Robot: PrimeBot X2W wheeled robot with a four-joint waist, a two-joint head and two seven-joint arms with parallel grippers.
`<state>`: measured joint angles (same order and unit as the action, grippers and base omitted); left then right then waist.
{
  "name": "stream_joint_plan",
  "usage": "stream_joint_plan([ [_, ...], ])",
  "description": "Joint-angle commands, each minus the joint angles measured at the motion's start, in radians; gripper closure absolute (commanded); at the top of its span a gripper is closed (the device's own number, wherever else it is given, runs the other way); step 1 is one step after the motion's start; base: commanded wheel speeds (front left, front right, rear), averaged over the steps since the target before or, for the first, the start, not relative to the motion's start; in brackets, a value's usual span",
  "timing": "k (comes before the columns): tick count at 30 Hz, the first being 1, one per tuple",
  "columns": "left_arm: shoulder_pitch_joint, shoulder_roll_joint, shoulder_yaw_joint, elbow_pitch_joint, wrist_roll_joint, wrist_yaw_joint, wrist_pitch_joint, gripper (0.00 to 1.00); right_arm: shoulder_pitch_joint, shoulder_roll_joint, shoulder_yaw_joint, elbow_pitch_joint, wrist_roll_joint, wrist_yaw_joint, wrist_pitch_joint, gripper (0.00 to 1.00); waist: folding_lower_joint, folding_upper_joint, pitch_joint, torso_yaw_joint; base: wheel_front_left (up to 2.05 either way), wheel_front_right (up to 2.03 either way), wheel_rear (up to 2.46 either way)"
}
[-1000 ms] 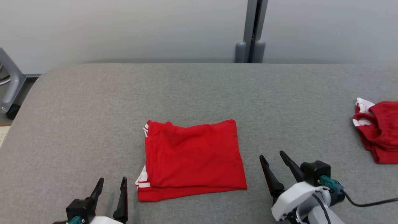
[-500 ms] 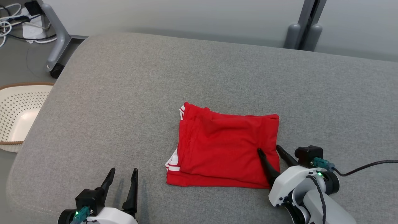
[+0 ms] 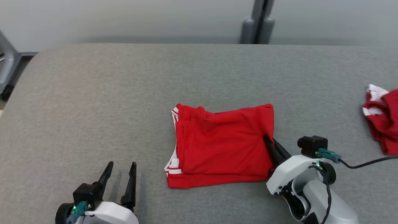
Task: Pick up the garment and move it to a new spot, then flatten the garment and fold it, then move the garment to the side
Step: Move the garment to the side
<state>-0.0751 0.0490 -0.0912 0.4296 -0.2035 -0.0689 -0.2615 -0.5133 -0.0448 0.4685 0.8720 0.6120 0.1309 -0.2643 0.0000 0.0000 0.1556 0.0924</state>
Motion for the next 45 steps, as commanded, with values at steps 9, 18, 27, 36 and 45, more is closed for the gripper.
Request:
stream_joint_plan([
  [9, -0.066, 0.004, 0.041, -0.011, 0.042, -0.017, -0.004, 0.00, 0.044, -0.010, -0.007, -0.075, -0.012, 0.000, 0.000, 1.00, 0.0000, 0.0000, 0.020, -0.438, 0.00, 0.00, 0.00],
  [18, -0.091, 0.005, 0.035, -0.006, 0.063, -0.032, -0.004, 0.00, 0.081, -0.008, -0.031, -0.124, -0.006, 0.000, 0.000, 1.00, 0.0000, 0.0000, 0.053, -0.591, 0.00, 0.00, 0.00],
  [27, -0.108, 0.006, 0.012, -0.009, 0.064, -0.043, -0.004, 0.00, -0.016, -0.008, -0.120, -0.136, -0.095, 0.000, 0.000, 1.00, 0.0000, 0.0000, 0.102, -0.549, 0.00, 0.00, 0.00],
  [36, -0.136, 0.004, 0.015, -0.013, 0.092, -0.051, -0.004, 0.00, -0.291, -0.093, -0.363, 0.000, -0.400, 0.000, 0.000, 1.00, 0.0000, 0.0000, 0.167, -0.374, 0.00, 0.00, 0.00],
  [45, -0.151, 0.004, 0.013, -0.033, 0.081, -0.054, -0.003, 0.00, -0.416, -0.307, -0.676, 0.184, -0.709, 0.000, 0.001, 0.42, 0.0000, 0.0000, 0.196, -0.254, 0.00, 0.00, 0.00],
])
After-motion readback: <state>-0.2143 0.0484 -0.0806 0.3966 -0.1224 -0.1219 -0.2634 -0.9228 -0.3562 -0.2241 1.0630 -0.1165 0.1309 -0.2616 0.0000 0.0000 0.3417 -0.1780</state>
